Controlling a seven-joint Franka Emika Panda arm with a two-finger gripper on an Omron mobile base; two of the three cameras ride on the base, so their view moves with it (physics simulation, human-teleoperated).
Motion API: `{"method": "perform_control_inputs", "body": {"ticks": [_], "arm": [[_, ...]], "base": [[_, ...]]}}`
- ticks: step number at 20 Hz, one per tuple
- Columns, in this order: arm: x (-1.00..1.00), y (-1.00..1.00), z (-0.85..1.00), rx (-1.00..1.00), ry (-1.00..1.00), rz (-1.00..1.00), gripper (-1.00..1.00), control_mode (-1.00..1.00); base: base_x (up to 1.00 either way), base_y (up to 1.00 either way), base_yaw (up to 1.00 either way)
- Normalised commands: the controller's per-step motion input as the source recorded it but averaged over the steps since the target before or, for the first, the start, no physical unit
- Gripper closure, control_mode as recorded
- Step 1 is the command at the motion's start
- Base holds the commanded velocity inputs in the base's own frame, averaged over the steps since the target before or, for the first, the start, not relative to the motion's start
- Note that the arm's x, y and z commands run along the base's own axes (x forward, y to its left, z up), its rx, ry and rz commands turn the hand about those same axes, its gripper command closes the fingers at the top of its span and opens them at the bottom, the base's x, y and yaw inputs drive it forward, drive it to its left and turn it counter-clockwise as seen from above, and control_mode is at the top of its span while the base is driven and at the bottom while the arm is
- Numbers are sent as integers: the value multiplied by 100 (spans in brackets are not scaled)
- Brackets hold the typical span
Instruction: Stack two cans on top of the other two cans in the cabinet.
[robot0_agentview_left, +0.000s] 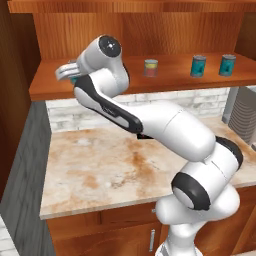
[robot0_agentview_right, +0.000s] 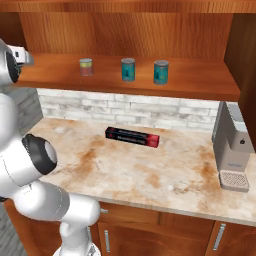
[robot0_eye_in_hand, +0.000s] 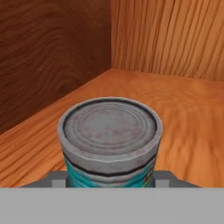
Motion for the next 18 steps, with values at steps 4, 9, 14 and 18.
{"method": "perform_control_inputs", "body": {"ticks": [4, 9, 14, 18], "arm": [[-27, -19, 22, -1, 0, -13, 100, -100], [-25, -27, 24, 0, 0, -19, 100, -100], [-28, -29, 19, 0, -2, -22, 100, -100], [-26, -36, 14, 0, -7, -26, 100, -100]], "base": [[0, 0, 0], [0, 0, 0], [0, 0, 0], [0, 0, 0]]}}
